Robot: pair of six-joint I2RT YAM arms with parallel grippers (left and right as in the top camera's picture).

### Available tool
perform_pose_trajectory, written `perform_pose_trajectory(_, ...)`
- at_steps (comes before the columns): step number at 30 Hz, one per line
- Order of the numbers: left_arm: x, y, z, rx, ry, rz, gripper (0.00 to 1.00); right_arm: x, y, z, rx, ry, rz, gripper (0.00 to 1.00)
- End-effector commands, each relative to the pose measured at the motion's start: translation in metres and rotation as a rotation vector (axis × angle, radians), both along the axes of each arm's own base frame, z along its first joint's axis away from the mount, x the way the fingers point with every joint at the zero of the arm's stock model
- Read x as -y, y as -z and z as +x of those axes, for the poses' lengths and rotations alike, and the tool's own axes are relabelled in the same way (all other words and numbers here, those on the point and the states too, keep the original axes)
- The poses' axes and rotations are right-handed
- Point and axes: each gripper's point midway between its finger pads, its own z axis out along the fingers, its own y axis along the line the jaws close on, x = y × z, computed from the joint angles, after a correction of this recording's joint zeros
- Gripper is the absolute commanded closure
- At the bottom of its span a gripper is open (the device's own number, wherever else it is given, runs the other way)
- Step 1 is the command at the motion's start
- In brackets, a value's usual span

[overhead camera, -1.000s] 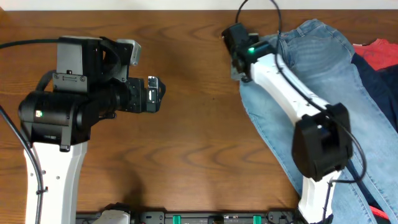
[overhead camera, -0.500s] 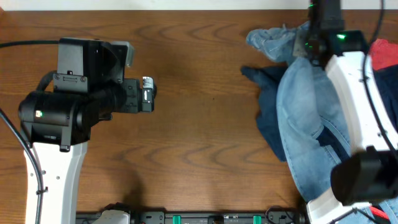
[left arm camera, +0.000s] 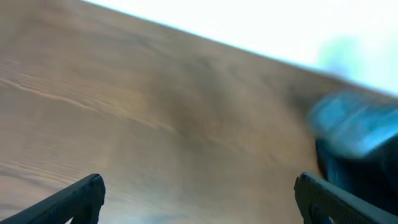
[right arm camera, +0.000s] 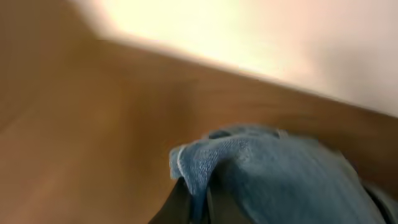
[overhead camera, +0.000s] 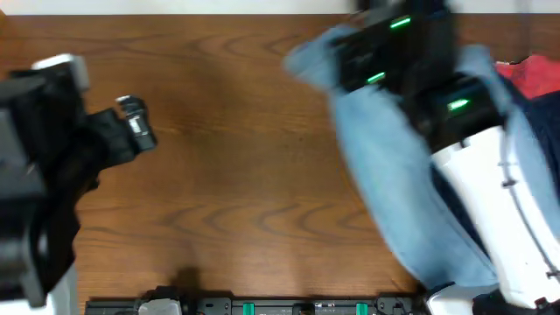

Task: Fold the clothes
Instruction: 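Grasp the jeans waistband with the left gripper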

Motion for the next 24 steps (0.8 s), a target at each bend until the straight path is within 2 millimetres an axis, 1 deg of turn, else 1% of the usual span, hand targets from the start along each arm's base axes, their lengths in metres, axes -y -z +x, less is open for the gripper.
perform_pose_trajectory(1, -0.020, -0.020, -0.016, 0.067, -0.104, 0.026, 0.02, -0.099, 0.016, -0.084, -0.064, -0.321, -0.001, 0.82)
perform_pose_trajectory(2, -0.024, -0.023, -0.020, 0.080, -0.127, 0.033, 0.02, -0.112, 0.029, -0.095, -0.071, -0.328, -0.046, 0.66)
perform_pose_trajectory(3, -0.026, -0.025, -0.023, 0.089, -0.141, 0.038, 0.02, -0.118, 0.038, -0.098, -0.072, -0.308, -0.082, 0.55)
perform_pose_trajectory(4, -0.028, -0.027, -0.026, 0.096, -0.151, 0.044, 0.02, -0.120, 0.044, -0.098, -0.069, -0.267, -0.114, 0.41)
perform_pose_trajectory(5, -0.029, -0.028, -0.028, 0.101, -0.154, 0.044, 0.02, -0.117, 0.047, -0.093, -0.061, -0.209, -0.141, 0.32)
perform_pose_trajectory(6, -0.028, -0.029, -0.029, 0.102, -0.153, 0.043, 0.02, -0.112, 0.048, -0.088, -0.052, -0.161, -0.157, 0.28)
perform_pose_trajectory(8, -0.027, -0.027, -0.029, 0.096, -0.148, 0.040, 0.02, -0.097, 0.040, -0.076, -0.030, -0.077, -0.161, 0.25)
perform_pose_trajectory(11, -0.021, -0.018, -0.021, 0.056, -0.111, 0.011, 0.02, -0.061, 0.019, -0.057, 0.001, 0.042, -0.142, 0.21)
perform_pose_trajectory(15, 0.016, 0.008, 0.005, -0.044, 0.116, -0.092, 0.02, 0.002, -0.008, -0.039, 0.007, 0.193, -0.099, 0.20)
perform_pose_trajectory(16, 0.026, 0.019, 0.014, -0.083, 0.171, -0.116, 0.02, 0.020, -0.013, -0.036, -0.002, 0.239, -0.087, 0.20)
perform_pose_trajectory(17, 0.032, 0.027, 0.021, -0.115, 0.207, -0.128, 0.02, 0.034, -0.016, -0.035, -0.010, 0.275, -0.081, 0.20)
perform_pose_trajectory(19, 0.046, 0.047, 0.038, -0.188, 0.290, -0.139, 0.02, 0.065, -0.018, -0.033, -0.033, 0.350, -0.078, 0.20)
perform_pose_trajectory(20, 0.056, 0.059, 0.048, -0.227, 0.349, -0.139, 0.02, 0.080, -0.018, -0.033, -0.047, 0.380, -0.080, 0.20)
perform_pose_trajectory(21, 0.068, 0.072, 0.059, -0.267, 0.412, -0.134, 0.02, 0.093, -0.017, -0.033, -0.062, 0.408, -0.082, 0.20)
perform_pose_trajectory(22, 0.077, 0.084, 0.067, -0.302, 0.458, -0.123, 0.01, 0.102, -0.016, -0.034, -0.074, 0.429, -0.087, 0.20)
perform_pose_trajectory(24, 0.096, 0.114, 0.087, -0.379, 0.556, -0.091, 0.01, 0.119, -0.011, -0.036, -0.104, 0.465, -0.103, 0.19)
